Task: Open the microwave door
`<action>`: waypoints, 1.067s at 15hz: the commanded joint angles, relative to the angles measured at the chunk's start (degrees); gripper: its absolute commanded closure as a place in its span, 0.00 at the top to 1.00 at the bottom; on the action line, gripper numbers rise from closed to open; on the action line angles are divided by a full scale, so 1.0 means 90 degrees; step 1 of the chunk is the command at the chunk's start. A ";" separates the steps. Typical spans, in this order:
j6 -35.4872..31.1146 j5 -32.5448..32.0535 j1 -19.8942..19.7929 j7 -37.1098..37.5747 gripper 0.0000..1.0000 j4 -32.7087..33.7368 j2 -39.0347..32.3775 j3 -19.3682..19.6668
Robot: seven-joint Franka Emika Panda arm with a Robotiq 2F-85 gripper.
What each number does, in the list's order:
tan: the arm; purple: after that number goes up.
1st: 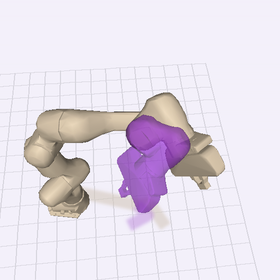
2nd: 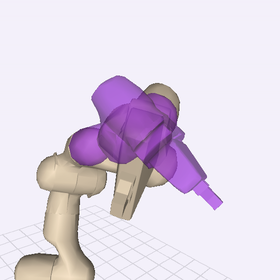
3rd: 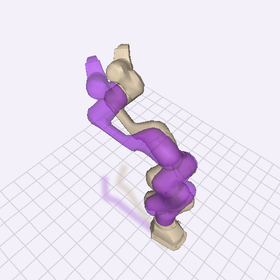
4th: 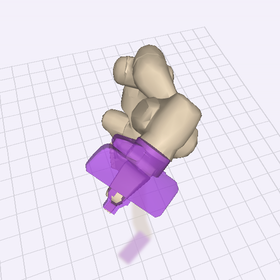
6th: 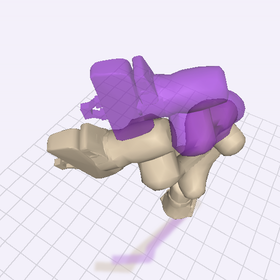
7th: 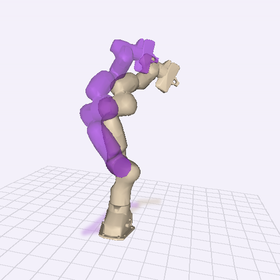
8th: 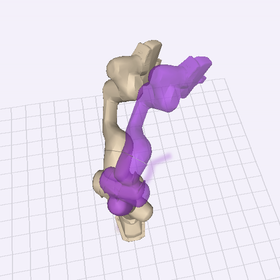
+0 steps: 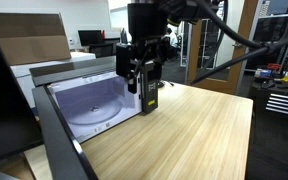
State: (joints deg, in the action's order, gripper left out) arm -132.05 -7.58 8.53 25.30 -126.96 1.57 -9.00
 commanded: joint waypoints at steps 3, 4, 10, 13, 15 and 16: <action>0.0115 0.0289 -0.0009 -0.0140 1.00 0.0220 0.0203 0.0003; 0.0128 0.0328 -0.0008 -0.0163 1.00 0.0269 0.0211 0.0000; 0.0011 0.0220 -0.0017 -0.0021 1.00 0.0361 0.0105 -0.0019; 0.0011 0.0223 -0.0017 -0.0021 1.00 0.0361 0.0105 -0.0020; 0.0011 0.0224 -0.0016 -0.0021 1.00 0.0361 0.0105 -0.0020; 0.0011 0.0225 -0.0016 -0.0021 1.00 0.0361 0.0105 -0.0020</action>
State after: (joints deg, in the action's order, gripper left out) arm -132.05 -5.61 8.55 25.18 -123.78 2.50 -9.03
